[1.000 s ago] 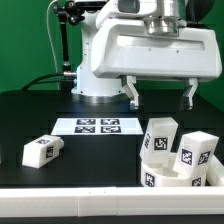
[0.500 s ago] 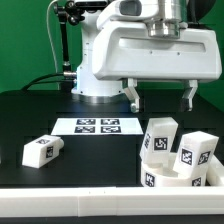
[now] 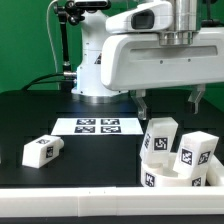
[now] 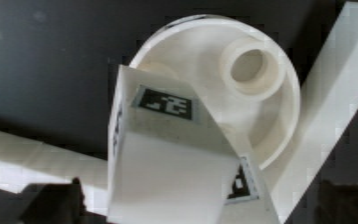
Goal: Assemble stool
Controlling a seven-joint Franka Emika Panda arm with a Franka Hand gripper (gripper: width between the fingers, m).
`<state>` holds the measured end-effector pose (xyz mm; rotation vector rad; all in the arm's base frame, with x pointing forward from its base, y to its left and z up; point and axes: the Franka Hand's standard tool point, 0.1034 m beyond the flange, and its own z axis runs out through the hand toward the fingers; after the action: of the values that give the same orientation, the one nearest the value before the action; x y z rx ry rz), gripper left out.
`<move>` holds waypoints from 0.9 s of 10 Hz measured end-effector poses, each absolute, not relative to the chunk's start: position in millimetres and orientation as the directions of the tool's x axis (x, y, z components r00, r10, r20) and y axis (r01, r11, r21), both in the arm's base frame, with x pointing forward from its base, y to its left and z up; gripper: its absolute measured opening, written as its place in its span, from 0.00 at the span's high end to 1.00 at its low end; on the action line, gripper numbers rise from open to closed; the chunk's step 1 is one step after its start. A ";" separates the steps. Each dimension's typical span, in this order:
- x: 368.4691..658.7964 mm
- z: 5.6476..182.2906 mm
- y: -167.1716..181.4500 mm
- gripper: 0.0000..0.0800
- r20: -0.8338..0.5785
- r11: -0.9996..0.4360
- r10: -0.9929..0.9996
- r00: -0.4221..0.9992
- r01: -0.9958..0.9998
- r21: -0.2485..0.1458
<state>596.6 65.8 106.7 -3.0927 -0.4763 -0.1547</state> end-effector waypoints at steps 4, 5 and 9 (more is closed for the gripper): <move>599.6 99.5 49.0 0.19 0.071 -0.720 0.694 0.716 0.690 0.072; 599.2 98.5 47.8 0.19 0.054 -0.650 0.760 0.648 0.755 0.085; 599.5 96.0 43.2 0.19 -0.002 -0.397 0.916 0.400 0.911 0.114</move>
Offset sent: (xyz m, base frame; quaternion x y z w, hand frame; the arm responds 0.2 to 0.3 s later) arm 0.0055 -0.0046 -0.0060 -0.0239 0.0225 -0.3595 0.9326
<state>599.5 43.2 96.0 -2.7079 -1.7727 -0.0986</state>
